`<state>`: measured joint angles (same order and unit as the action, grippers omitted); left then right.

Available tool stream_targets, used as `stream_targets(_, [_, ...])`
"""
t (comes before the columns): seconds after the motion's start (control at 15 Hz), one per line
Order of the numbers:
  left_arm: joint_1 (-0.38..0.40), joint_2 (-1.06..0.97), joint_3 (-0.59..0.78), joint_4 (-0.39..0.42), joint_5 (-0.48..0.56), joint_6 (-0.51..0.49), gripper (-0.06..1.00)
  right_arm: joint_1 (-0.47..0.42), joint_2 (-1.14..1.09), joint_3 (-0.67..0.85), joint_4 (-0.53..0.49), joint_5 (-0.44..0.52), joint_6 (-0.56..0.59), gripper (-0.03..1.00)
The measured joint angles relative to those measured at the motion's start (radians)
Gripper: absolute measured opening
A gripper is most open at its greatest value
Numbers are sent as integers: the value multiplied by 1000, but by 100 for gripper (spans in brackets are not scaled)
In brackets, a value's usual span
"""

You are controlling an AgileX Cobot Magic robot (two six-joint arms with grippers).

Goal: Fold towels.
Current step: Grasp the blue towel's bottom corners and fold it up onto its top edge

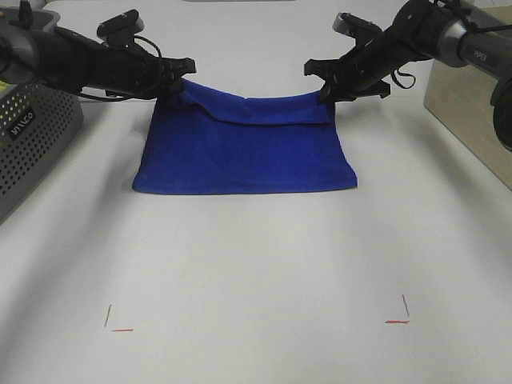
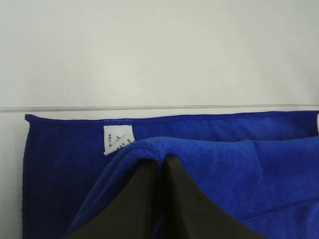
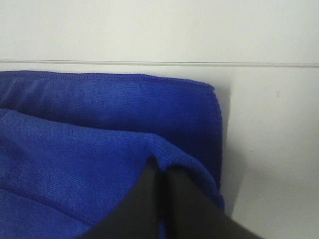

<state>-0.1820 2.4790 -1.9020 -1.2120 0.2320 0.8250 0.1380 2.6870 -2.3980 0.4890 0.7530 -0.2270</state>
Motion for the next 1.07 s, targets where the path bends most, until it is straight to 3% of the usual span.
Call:
stream_targets(0.07, [0, 8, -5, 7, -2, 1, 8, 0, 3, 0, -1, -3, 0, 5])
stream_targets(0.13, [0, 11, -5, 12, -25, 2, 18, 0, 11, 0, 1, -10, 6, 22])
stream_targets(0.2, [0, 11, -5, 13, -34, 3, 31, 0, 11, 0, 1, -11, 11, 32])
stream_targets(0.33, [0, 11, -8, 18, -86, 3, 59, 0, 8, 0, 1, 1, 24, 75])
stream_targets(0.4, [0, 7, -8, 26, -114, 3, 74, 0, -1, 0, -4, 27, 27, 82])
stream_targets(0.53, [4, -6, -8, 66, -114, 3, 77, 0, -18, 0, -18, 85, 27, 85])
stream_targets(0.67, [33, -39, -8, 144, 41, -43, 78, -1, -61, -6, -46, 228, 28, 86])
stream_targets(0.93, [112, -42, -8, 322, 395, -319, 78, -40, -70, -9, -39, 446, 88, 86])
stream_targets(1.07, [130, -42, -8, 417, 500, -471, 78, -70, -70, -9, -15, 455, 111, 86])
